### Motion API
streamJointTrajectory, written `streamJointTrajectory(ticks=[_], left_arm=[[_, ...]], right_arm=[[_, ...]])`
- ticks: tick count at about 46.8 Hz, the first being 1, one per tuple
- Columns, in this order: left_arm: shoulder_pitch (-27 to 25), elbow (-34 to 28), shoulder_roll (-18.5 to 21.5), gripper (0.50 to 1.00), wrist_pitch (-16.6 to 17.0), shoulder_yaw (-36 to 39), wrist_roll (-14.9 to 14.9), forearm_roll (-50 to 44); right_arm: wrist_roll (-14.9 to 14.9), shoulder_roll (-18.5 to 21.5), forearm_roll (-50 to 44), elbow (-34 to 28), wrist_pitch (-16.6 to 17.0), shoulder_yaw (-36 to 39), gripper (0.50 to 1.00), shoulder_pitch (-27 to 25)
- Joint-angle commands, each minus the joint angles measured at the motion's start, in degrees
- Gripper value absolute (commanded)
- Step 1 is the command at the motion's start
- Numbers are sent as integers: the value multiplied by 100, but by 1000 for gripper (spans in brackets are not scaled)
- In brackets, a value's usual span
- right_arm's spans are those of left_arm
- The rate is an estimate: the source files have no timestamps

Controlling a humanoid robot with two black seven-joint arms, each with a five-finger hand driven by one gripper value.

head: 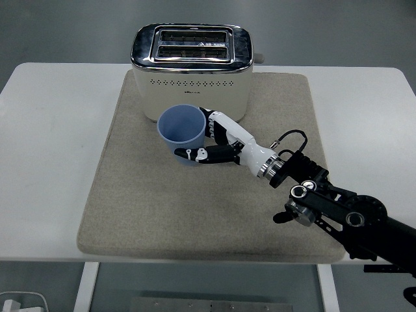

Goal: Put the water cup in front of the bread machine

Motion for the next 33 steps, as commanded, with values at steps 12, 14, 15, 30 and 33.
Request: streamJointTrajectory(ticks=[12, 14, 15, 30, 33], left_arm=[[2, -43, 1, 1000, 7, 0, 1, -1], [2, -43, 1, 1000, -1, 0, 1, -1], [2, -43, 1, 1000, -1, -9, 1, -1], [2, -60, 1, 1000, -1, -9, 1, -1], [2, -60, 1, 1000, -1, 0, 1, -1]], right_arm=[[1, 416, 8, -491, 2, -260, 725, 247], [1, 433, 8, -553, 2, -260, 725, 239], [1, 433, 8, -579, 2, -269, 725, 238], [18, 583, 8, -878, -6, -269, 750, 203], [18, 583, 8, -878, -6, -269, 752, 186]])
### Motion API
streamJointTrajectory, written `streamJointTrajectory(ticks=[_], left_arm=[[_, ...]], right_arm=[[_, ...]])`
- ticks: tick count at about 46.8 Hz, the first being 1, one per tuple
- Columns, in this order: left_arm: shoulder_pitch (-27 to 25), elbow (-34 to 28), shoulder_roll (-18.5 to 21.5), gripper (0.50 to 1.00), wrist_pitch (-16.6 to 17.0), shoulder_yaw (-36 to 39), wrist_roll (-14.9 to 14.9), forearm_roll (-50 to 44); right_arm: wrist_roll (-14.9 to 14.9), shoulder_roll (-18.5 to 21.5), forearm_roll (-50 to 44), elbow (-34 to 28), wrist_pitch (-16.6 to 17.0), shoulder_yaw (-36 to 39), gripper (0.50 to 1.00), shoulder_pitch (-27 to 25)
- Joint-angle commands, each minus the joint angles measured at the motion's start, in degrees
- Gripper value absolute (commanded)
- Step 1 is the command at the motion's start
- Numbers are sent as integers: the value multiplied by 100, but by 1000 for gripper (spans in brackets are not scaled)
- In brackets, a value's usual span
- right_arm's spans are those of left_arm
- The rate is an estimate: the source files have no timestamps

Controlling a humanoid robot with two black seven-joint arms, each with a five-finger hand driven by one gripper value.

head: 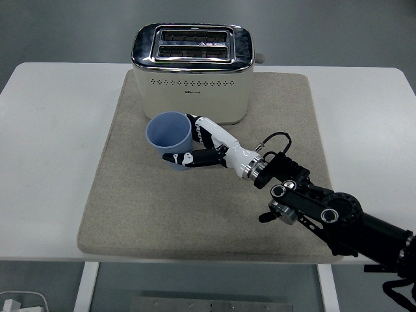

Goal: Put the water cup in front of the bread machine

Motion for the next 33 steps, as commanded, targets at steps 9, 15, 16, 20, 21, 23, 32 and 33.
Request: streamJointTrajectory(ticks=[9, 15, 16, 20, 21, 23, 32, 33], left_arm=[[0, -28, 0, 1000, -1, 9, 0, 0], [0, -28, 0, 1000, -1, 9, 0, 0], [0, -28, 0, 1000, -1, 9, 0, 0], [0, -28, 0, 1000, 7, 0, 0, 0], [0, -28, 0, 1000, -1, 0, 0, 0], [0, -28, 0, 1000, -1, 0, 0, 0], [0, -28, 0, 1000, -1, 9, 0, 0], [0, -28, 0, 1000, -1, 9, 0, -8]], right_arm=[[30, 0, 16, -9, -163, 17, 817, -31], [30, 0, 25, -9, -172, 9, 870, -101], [30, 0, 25, -9, -172, 9, 874, -110], [30, 0, 25, -9, -163, 9, 897, -119], [30, 0, 25, -9, -163, 9, 897, -127], [30, 0, 25, -9, -154, 9, 903, -136], [30, 0, 25, -9, -137, 9, 926, -119], [30, 0, 25, -9, -137, 9, 926, -119]])
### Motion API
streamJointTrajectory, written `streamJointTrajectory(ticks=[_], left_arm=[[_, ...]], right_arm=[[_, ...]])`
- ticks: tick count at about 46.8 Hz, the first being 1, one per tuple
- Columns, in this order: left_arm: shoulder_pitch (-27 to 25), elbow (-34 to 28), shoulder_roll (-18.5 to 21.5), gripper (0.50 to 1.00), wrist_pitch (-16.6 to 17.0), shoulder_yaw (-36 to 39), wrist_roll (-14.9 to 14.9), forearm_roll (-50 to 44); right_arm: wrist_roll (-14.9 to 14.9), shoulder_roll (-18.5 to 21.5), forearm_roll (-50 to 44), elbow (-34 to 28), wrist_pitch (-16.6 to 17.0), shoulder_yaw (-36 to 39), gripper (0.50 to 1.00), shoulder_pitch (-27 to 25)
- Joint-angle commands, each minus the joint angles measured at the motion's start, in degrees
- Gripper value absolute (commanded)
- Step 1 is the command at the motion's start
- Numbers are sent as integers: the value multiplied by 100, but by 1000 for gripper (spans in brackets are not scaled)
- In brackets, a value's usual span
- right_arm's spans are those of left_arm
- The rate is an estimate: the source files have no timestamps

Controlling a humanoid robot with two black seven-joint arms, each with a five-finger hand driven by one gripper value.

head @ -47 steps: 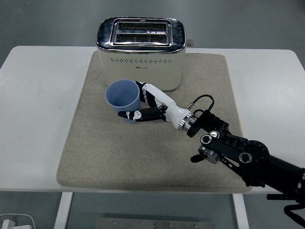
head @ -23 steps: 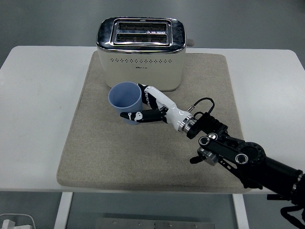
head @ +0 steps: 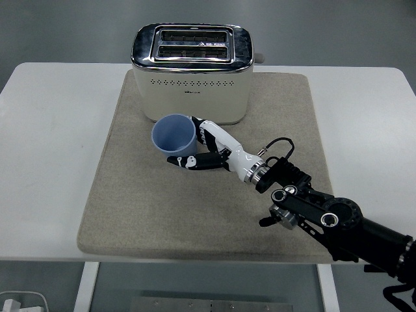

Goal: Put the water cup in front of the bread machine

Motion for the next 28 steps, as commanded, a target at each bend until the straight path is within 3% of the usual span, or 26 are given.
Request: streamJointTrajectory(ticks=[1, 28], left_arm=[[0, 0, 0, 1000, -2, -4, 0, 0], [0, 0, 0, 1000, -2, 4, 0, 0]], right_arm=[[-1, -1, 0, 1, 11, 0, 926, 8], [-9, -1, 8, 1, 37, 0, 926, 26]])
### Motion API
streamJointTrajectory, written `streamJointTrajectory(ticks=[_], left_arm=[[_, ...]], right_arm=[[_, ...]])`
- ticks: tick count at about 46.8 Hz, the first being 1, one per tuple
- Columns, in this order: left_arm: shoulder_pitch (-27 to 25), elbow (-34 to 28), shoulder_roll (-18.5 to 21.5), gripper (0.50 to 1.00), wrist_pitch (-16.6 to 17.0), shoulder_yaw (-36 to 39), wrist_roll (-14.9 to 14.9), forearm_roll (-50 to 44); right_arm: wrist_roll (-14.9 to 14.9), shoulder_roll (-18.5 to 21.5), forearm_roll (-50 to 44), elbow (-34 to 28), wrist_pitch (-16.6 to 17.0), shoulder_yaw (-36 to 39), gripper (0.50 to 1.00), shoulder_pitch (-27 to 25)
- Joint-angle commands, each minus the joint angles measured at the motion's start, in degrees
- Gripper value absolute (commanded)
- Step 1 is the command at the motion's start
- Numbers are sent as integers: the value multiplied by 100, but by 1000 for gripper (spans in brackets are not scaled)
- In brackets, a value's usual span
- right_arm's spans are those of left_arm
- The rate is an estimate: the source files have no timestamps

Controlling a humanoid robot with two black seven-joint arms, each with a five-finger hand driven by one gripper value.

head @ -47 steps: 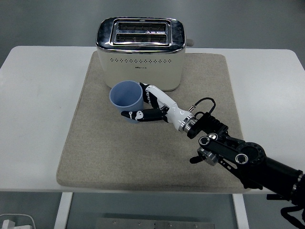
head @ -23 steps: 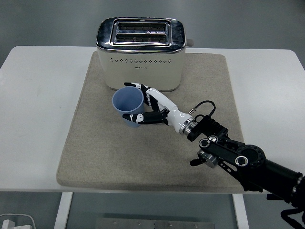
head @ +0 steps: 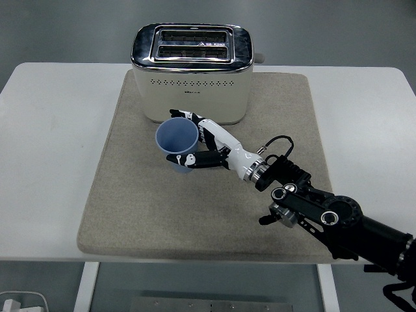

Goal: Put the water cup in front of the bread machine

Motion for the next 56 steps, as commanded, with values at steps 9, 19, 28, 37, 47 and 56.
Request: streamJointTrajectory(ticks=[9, 19, 28, 37, 47, 56], left_arm=[[0, 0, 0, 1000, -5, 3, 0, 1], [0, 0, 0, 1000, -5, 3, 0, 1], [0, 0, 0, 1000, -5, 3, 0, 1], [0, 0, 0, 1000, -5, 3, 0, 1], [0, 0, 0, 1000, -5, 3, 0, 1], [0, 0, 0, 1000, -5, 3, 0, 1]], right_arm=[[8, -114, -5, 0, 36, 0, 928, -87], [17, -238, -5, 0, 133, 18, 928, -105], [26, -343, -5, 9, 142, 18, 928, -105], [35, -396, -5, 18, 142, 18, 928, -105], [43, -536, -5, 27, 150, 35, 926, -105], [43, -844, 4, 18, 299, 105, 926, -123]])
